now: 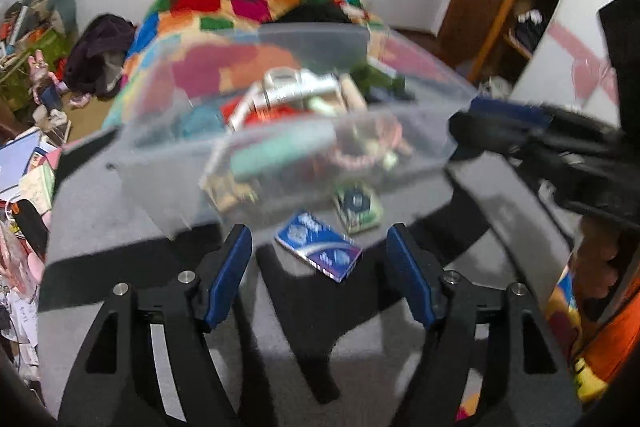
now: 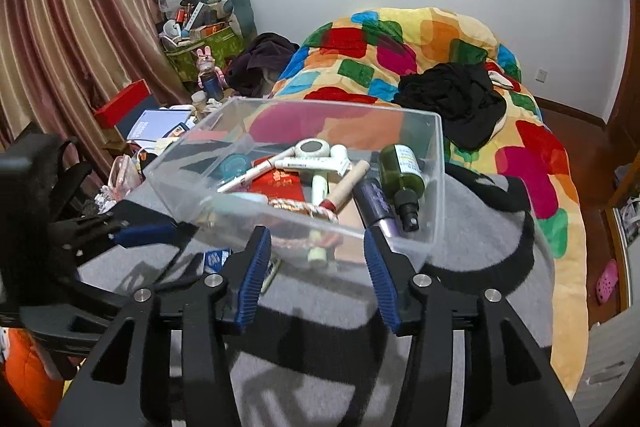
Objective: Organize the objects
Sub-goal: 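Grasp the blue card box with the left tool while the right tool grasps the green packet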
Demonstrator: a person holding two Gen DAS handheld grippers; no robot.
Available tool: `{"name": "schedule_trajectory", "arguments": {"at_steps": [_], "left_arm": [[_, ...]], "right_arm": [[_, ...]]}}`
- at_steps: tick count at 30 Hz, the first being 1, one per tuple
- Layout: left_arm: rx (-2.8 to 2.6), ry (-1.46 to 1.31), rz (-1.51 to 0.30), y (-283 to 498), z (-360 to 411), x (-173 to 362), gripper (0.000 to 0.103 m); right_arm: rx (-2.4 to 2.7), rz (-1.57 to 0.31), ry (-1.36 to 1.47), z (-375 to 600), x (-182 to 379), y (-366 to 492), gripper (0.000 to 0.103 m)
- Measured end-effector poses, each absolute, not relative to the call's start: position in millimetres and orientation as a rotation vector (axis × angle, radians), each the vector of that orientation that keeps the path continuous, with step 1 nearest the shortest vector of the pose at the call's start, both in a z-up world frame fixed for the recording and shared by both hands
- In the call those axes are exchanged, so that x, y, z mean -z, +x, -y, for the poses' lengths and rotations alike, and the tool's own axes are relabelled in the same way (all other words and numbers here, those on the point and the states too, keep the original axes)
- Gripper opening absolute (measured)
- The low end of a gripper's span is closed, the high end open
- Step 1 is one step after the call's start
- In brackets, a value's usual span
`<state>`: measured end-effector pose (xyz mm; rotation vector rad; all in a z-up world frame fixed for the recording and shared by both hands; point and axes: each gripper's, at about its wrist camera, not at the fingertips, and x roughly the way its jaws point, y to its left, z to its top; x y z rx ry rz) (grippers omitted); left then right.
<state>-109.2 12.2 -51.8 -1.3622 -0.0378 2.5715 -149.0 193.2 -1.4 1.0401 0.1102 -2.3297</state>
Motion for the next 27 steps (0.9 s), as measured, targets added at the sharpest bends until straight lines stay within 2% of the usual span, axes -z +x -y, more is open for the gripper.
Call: {"name": "schedule_trajectory", "arguments": {"at_steps": [6, 8, 11, 15, 20, 25, 27], "left_arm": [[-2.559, -1.424, -0.022, -119.8, -21.6, 68.8, 0.069], [-2.555, -1.405, -0.07, -116.3, -27.2, 68.2, 0.053], [-2.581, -1.388, -0.108, -109.6, -27.9, 67.4, 0.052], [-2.617, -1.373, -0.073, -98.7, -19.5, 67.0, 0.052], [-2.687, -1.344, 0.078, -77.3, 9.6, 66.1, 0.052], [-2.717, -1.349, 0.145, -72.4, 28.7, 64.8, 0.052], [-2.715, -1.35, 0.17, -71.7, 32.0, 66.5, 0.052]], "right_arm": [[2.323, -0.143, 1.07, -193.3, 11.4, -142.1, 0.049], [2.315, -0.146, 1.076, -192.1, 13.8, -141.0, 0.053], [2.305, -0.163, 1.086, -186.3, 18.0, -140.5, 0.057], [2.286, -0.244, 1.094, -170.9, 25.4, -138.8, 0.057], [2.246, -0.306, 1.102, -148.0, 34.5, -137.8, 0.057], [2.224, -0.349, 1.128, -124.9, 47.9, -139.5, 0.057], [2.224, -0.354, 1.161, -120.2, 56.0, -142.8, 0.05]]}}
